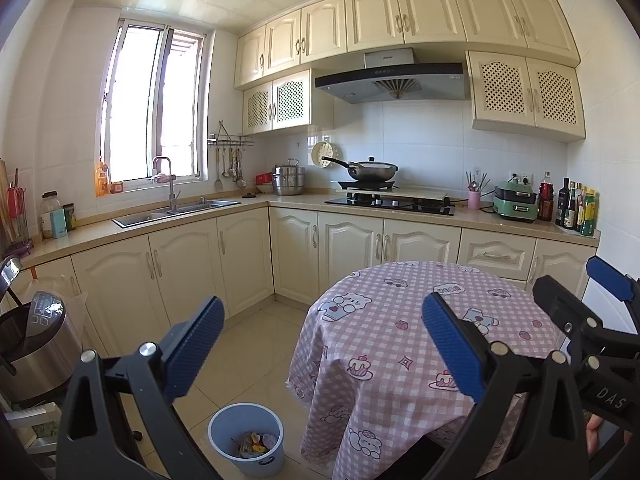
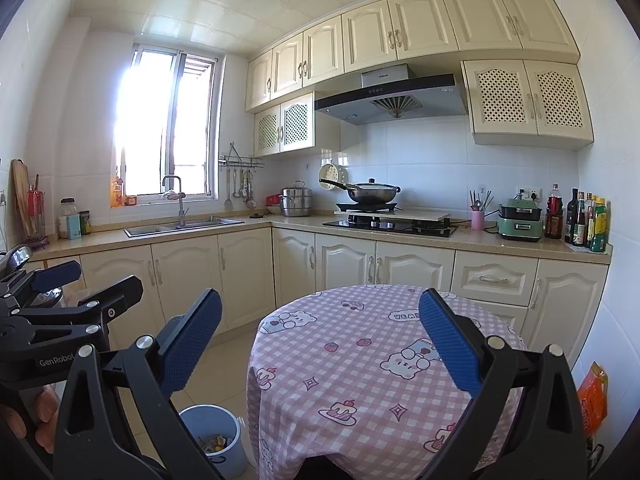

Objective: Collect trash

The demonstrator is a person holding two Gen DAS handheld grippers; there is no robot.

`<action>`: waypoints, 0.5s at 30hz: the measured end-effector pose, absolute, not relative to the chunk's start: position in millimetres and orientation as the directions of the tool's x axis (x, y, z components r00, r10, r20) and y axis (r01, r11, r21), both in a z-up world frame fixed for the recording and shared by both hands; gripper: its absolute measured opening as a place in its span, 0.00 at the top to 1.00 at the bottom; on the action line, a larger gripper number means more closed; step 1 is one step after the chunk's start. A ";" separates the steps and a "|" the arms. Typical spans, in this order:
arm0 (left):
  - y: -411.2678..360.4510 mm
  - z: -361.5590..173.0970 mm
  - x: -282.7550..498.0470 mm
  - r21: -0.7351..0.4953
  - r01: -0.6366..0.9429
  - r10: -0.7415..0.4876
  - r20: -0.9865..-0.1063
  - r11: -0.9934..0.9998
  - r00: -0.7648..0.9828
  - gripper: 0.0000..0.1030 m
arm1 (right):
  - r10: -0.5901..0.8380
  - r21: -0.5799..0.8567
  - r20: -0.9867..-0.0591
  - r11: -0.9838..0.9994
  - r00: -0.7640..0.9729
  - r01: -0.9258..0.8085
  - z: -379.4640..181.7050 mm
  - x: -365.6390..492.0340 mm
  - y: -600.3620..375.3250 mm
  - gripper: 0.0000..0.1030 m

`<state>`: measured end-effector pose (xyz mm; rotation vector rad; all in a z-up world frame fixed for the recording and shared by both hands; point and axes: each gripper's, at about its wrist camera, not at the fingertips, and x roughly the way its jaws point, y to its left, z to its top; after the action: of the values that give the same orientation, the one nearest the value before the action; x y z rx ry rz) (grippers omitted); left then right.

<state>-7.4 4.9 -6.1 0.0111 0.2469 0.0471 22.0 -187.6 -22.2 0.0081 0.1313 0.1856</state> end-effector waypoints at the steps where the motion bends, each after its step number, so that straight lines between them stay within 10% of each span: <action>1: 5.8 -7.3 -6.7 0.016 -0.047 0.049 -0.246 0.999 0.968 0.06 | 0.185 0.020 -0.132 0.983 0.974 -0.184 -23.1 23.5 -186.8 0.07; 15: 26.4 -17.4 19.6 0.012 -0.098 0.097 -0.275 0.995 0.957 0.06 | 0.228 0.034 -0.168 0.974 0.959 -0.226 -31.5 60.4 -175.8 0.07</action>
<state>19.6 26.4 -17.4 -0.0012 0.2787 0.0991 60.4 -175.8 -31.5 0.0143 0.1725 0.2303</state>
